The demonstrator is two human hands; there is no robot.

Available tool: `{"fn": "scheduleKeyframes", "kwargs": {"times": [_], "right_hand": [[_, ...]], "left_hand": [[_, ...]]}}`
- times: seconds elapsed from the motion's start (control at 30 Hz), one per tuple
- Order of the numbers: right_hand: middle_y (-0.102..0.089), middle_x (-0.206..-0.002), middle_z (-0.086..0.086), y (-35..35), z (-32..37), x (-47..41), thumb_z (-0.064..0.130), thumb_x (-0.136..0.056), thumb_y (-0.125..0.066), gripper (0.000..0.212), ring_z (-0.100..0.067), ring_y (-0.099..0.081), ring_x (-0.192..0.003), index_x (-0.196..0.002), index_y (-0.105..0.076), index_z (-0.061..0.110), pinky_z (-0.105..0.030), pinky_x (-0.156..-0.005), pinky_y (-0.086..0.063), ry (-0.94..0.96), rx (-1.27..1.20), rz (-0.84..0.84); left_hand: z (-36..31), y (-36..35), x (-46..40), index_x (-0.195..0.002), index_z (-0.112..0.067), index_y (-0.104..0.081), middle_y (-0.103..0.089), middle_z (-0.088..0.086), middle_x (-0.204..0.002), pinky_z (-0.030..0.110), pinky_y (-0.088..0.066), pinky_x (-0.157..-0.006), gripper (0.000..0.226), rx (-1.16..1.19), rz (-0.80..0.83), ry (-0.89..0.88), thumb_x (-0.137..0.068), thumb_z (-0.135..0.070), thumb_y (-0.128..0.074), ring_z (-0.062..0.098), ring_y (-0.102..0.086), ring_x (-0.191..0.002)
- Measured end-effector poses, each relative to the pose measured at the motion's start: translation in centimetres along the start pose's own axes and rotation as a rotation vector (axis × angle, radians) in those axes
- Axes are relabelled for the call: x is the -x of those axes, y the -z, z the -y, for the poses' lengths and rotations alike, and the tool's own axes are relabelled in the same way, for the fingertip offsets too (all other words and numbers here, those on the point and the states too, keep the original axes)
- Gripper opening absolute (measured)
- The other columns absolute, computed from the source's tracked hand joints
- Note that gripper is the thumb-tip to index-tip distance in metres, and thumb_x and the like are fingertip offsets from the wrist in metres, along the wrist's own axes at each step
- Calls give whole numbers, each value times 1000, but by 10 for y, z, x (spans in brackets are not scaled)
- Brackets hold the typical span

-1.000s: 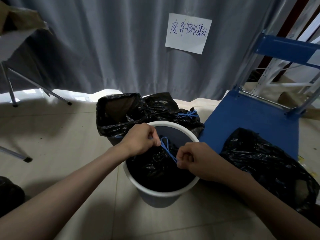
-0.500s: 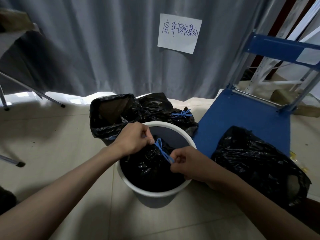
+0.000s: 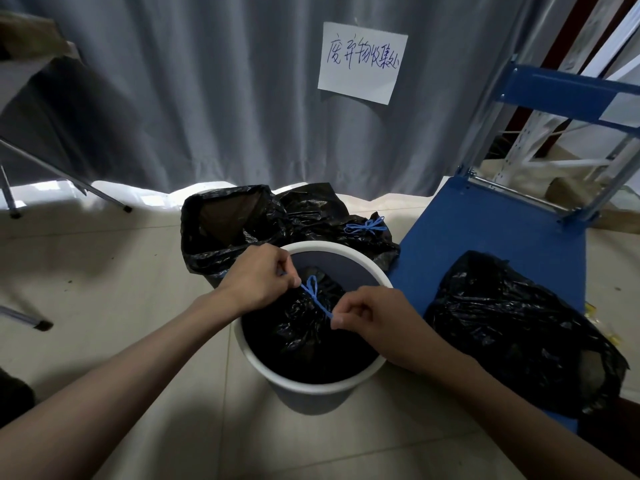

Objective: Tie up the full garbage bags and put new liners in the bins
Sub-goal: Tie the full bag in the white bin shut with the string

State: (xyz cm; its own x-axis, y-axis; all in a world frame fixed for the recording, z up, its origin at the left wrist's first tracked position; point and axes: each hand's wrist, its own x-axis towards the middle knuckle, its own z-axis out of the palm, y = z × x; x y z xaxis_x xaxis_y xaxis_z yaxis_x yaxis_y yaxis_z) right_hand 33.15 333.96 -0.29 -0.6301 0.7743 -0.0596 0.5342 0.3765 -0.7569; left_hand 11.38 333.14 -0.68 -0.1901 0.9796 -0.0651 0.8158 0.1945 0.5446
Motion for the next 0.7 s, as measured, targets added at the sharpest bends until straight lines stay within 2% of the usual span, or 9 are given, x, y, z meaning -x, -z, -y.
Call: {"fn": "scheduleKeyframes", "kwargs": {"times": [0.13,0.27,0.43,0.6,0.7], "right_hand": [[-57,-67,6,-7,-1,3,18,-89,-69,13,2,-52,-62,-76,-71,15,-9,-65,-40,15,74,42],[-56,-67,6,-6,-2,1,20,-88,-69,16,1,-52,-63,-73,-70,19,-9,-65,-41,11,109,38],[-54,-76,9,-6,-2,0,23,-88,-70,13,-3,-52,-67,-76,-71,21,-11,-66,-39,2,133,38],[-59,-80,5,-7,-4,1,24,-88,-69,13,-8,-56,-71,-76,-71,22,-16,-65,-41,-17,139,37],[-63,-75,2,-4,-4,1,22,-88,-70,14,-7,-58,-70,-74,-71,22,-16,-66,-44,-17,97,24]], "left_hand": [[0,-4,2,-70,-24,-71,-64,-13,-65,20,-37,-58,11,-27,-11,-12,-79,-22,-76,0,-58,-66],[-1,-6,5,-70,-24,-69,-62,-13,-64,16,-34,-55,13,-35,-44,-19,-81,-21,-75,-1,-56,-65],[-2,-8,6,-72,-24,-70,-63,-12,-69,16,-34,-55,12,-31,-90,-22,-82,-19,-74,0,-56,-69],[-2,-5,5,-70,-24,-69,-56,-14,-60,16,-31,-53,14,-34,-99,-34,-81,-15,-73,0,-51,-62],[0,-4,5,-69,-25,-69,-60,-13,-64,19,-34,-55,15,-34,-78,-19,-81,-17,-73,2,-55,-67]]}}
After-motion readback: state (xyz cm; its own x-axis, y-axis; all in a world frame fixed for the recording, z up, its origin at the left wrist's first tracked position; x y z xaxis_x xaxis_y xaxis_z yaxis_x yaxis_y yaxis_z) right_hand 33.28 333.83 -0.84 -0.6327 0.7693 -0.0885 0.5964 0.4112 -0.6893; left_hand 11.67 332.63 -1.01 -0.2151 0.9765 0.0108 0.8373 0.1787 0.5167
